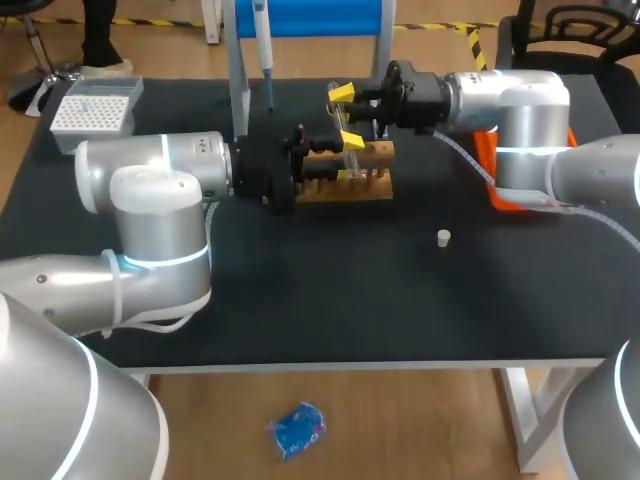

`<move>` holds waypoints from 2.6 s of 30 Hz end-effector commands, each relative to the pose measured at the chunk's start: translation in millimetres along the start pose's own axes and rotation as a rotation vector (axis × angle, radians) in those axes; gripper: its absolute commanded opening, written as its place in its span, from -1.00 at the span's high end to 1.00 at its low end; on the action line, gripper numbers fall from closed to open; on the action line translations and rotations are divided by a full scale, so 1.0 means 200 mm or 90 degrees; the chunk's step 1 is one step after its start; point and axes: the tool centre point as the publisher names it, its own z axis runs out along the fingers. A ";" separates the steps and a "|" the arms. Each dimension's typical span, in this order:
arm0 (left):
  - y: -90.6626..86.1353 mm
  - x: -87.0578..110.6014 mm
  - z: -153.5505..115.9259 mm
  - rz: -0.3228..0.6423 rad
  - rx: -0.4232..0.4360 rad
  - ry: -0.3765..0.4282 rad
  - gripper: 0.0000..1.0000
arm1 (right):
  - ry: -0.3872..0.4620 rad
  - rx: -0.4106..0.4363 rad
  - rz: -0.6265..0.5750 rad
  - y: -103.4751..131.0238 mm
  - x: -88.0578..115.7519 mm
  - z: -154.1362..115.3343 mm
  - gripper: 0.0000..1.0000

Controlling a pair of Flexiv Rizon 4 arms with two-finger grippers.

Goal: Invert the test tube, pick up the pipette, mount the tip to pipette, aspirate from beaker and dispense into the tube, eject the tip, return the pipette, and cap with the stopper.

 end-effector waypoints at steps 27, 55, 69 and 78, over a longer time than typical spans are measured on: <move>0.02 0.01 -0.08 -0.067 -0.035 -0.008 1.00 | -0.006 -0.034 -0.039 0.00 0.01 -0.09 -1.00; 0.10 -0.11 -0.20 -0.394 0.107 -0.039 1.00 | -0.044 0.010 -0.735 0.00 0.19 -0.30 -1.00; 0.20 -0.31 -0.16 -0.679 -0.040 0.027 1.00 | -0.355 0.397 -1.147 -0.07 0.05 -0.47 -1.00; 0.20 -0.30 -0.15 -0.703 -0.051 0.010 1.00 | -0.417 0.457 -1.177 -0.06 0.02 -0.49 -1.00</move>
